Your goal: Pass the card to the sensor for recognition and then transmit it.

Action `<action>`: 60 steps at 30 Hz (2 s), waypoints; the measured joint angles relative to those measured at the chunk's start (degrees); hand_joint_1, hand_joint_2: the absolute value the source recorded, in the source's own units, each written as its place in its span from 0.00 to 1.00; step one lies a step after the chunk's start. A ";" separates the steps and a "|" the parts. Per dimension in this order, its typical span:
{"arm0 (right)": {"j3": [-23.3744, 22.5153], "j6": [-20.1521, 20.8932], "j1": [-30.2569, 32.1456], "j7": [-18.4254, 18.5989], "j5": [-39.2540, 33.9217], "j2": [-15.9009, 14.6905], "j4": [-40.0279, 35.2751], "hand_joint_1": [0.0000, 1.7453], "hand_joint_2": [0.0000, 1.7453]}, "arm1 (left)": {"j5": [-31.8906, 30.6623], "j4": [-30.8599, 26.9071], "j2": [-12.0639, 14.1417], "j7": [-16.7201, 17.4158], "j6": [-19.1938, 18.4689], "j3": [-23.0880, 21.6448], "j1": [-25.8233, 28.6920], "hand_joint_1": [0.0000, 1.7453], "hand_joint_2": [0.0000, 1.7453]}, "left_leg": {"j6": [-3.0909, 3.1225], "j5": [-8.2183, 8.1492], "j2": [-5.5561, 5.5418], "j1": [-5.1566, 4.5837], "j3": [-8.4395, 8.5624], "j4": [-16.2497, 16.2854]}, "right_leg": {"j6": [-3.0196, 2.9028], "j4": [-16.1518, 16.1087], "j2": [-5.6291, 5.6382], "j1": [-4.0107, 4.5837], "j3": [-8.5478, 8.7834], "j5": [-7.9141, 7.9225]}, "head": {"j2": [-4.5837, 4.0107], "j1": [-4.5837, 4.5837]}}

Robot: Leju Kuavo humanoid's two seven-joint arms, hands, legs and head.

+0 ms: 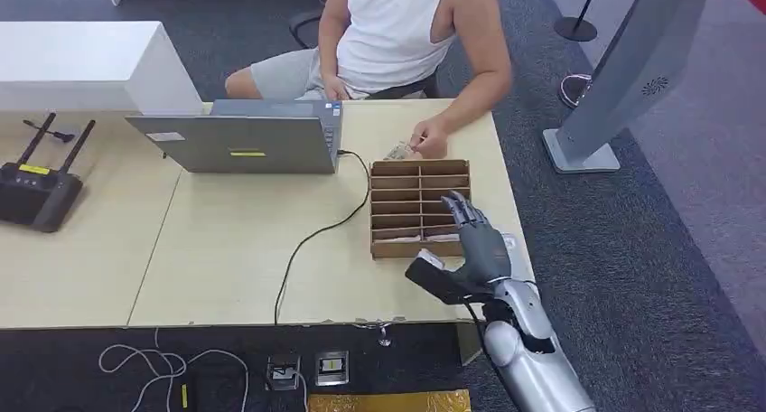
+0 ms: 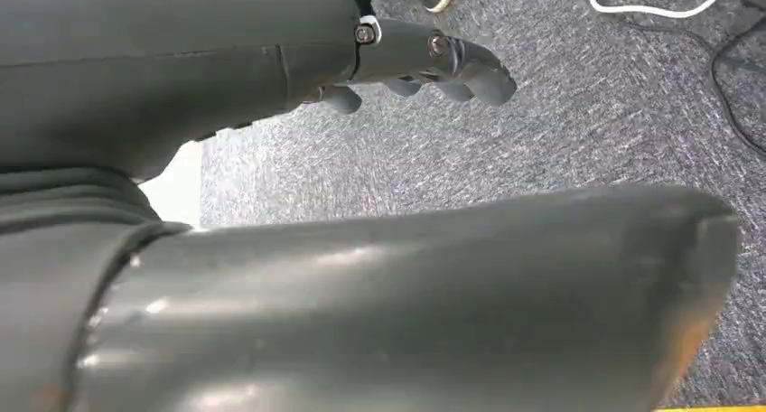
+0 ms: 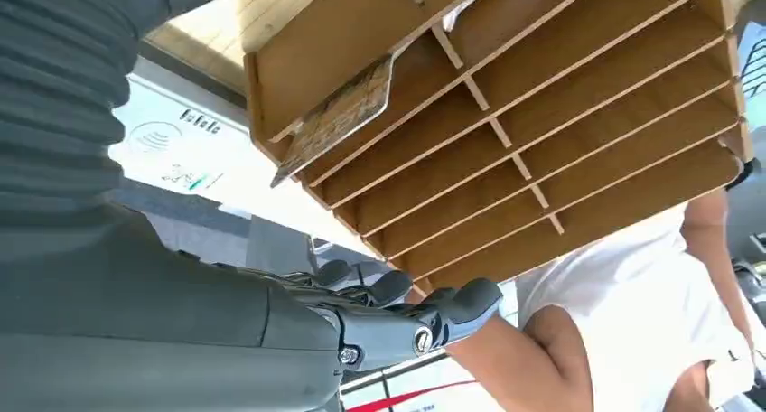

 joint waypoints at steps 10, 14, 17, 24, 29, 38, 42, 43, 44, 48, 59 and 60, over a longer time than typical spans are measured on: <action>0.76 1.29 -0.16 1.38 1.44 0.11 0.98 0.00 1.00 | -0.20 0.00 -0.02 -0.13 0.04 0.00 -0.01 0.00 0.00 | 0.00 0.00 0.00 0.00 0.00 0.00 | 0.00 0.00 0.00 0.00 0.00 0.00 | 0.00 0.00; 1.05 1.57 -0.36 2.10 1.75 0.07 2.08 0.00 1.00 | -0.20 0.00 -0.02 -0.13 0.02 0.00 -0.01 0.00 0.00 | 0.00 0.00 0.00 0.00 0.00 0.00 | 0.00 0.00 -0.01 0.00 0.00 0.00 | 0.00 0.00; 1.05 1.95 -0.49 2.58 1.79 0.07 2.71 0.00 1.00 | -0.17 0.00 -0.02 -0.13 -0.02 0.00 -0.01 0.00 0.00 | 0.00 0.00 0.00 0.00 0.00 0.00 | 0.00 0.00 0.00 0.00 0.00 0.00 | 0.00 0.00; 1.05 2.60 -0.62 3.54 1.62 0.07 3.87 0.00 1.00 | -0.15 0.00 -0.07 -0.66 0.07 0.00 -0.01 0.00 0.00 | 0.00 0.00 0.00 0.00 0.00 0.00 | 0.00 0.00 0.00 0.00 0.00 0.00 | 0.00 0.00; 1.05 2.62 -0.76 4.11 1.40 -0.07 4.24 0.42 1.00 | -0.20 0.00 -0.15 -0.81 0.09 0.00 -0.01 0.00 0.00 | 0.00 0.00 0.00 0.00 0.00 0.00 | 0.00 0.00 0.00 0.00 0.00 0.00 | 0.00 0.00; 1.03 0.50 -0.83 3.65 -1.90 -0.24 4.41 1.00 1.00 | -0.57 0.00 -0.31 -1.33 0.17 0.00 0.00 0.00 0.00 | 0.00 0.00 0.00 0.00 0.00 0.00 | 0.00 0.00 0.00 0.00 0.00 0.00 | 0.00 0.00; 1.00 0.13 -1.14 3.19 -2.97 -0.24 4.41 1.00 1.00 | -0.57 0.00 -0.44 -1.38 0.26 0.00 0.00 0.00 0.00 | 0.00 0.00 0.00 0.00 0.00 0.00 | 0.00 0.00 0.00 0.00 0.00 0.00 | 0.00 0.00; 1.00 0.11 -1.20 3.10 -3.11 -0.24 4.41 1.00 1.00 | -0.57 0.00 -0.46 -1.38 0.28 0.00 0.00 0.00 0.00 | 0.00 0.00 0.00 0.00 0.00 0.00 | 0.00 0.00 0.00 0.00 0.00 0.00 | 0.00 0.00; 1.00 0.06 -1.27 3.04 -3.19 -0.24 4.41 1.00 1.00 | -0.57 0.00 -0.46 -1.40 0.31 0.00 0.00 0.00 0.00 | 0.00 0.00 0.00 0.00 0.00 0.00 | 0.00 0.00 0.00 0.00 0.00 0.00 | 0.00 0.00; 0.98 -0.13 -1.73 2.86 -3.37 -0.24 4.41 1.00 1.00 | -0.57 0.00 -0.57 -1.40 0.35 0.02 0.00 0.00 0.00 | 0.00 0.00 0.00 0.00 0.00 0.00 | 0.00 0.00 0.00 0.00 0.00 0.00 | 0.00 0.00; 1.00 -0.28 -1.77 1.25 -3.78 0.90 4.46 0.97 1.00 | -0.70 0.00 -1.46 -1.40 0.90 0.09 0.00 0.00 0.00 | 0.00 0.00 0.00 0.00 0.00 0.00 | 0.00 0.00 0.00 0.00 -0.01 0.00 | 0.00 0.00; 1.00 -0.28 -1.77 1.22 -3.78 0.92 4.46 0.96 1.00 | -0.70 0.00 -1.53 -1.40 0.90 0.09 0.00 0.00 0.00 | 0.00 0.00 0.00 0.00 0.00 0.00 | 0.00 0.00 0.01 0.00 -0.01 0.00 | 0.00 0.00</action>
